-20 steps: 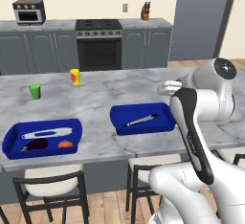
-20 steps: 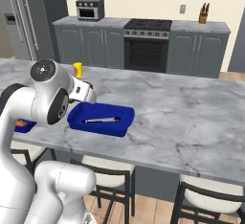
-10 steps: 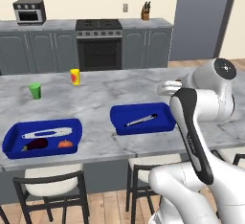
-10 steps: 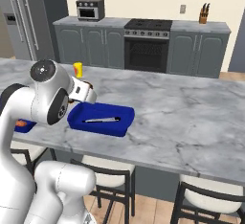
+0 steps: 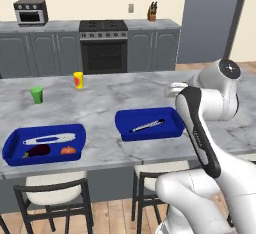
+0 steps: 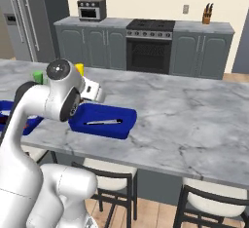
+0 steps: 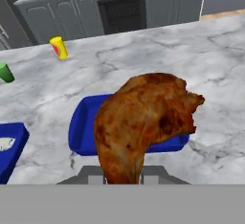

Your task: Gather the eggplant and squash from the fridge and place them on a tray on the dining counter. Then gather the chicken drumstick and fish from the fridge and place them on the other tray.

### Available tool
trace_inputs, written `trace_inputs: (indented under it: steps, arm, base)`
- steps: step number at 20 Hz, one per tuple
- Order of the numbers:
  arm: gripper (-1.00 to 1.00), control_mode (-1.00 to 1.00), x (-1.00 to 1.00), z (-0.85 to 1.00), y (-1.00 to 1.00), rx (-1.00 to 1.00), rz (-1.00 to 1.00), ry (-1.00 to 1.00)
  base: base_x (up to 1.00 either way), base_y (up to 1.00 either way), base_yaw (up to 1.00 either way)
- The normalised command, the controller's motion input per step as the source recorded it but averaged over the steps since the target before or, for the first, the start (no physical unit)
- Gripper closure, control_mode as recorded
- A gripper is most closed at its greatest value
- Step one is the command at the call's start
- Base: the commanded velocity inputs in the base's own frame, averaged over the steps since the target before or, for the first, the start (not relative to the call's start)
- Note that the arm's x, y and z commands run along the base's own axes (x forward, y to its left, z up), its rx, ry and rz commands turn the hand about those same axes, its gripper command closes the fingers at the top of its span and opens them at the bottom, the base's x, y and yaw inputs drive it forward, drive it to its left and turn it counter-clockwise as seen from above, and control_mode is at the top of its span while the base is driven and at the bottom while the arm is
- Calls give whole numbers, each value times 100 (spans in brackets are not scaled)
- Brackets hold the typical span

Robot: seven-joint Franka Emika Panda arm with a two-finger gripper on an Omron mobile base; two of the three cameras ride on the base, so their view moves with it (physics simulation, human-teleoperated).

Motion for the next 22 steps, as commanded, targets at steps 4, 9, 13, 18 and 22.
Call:
trace_inputs:
  steps: [4,9,13,18,22]
  arm:
    - [100,-100,34,-47,-53,0,33,2]
    - [100,-100,26,-54,-31,-10,39,8]
    - [100,-100,33,-42,-4,-18,33,12]
    - [100,-100,4,-20,0,-21,27,9]
    - [100,-100,7,-4,0,-17,21,3]
  base:
    - [0,0,0]
    - [0,0,0]
    - [0,0,0]
    - [0,0,0]
    - [0,0,0]
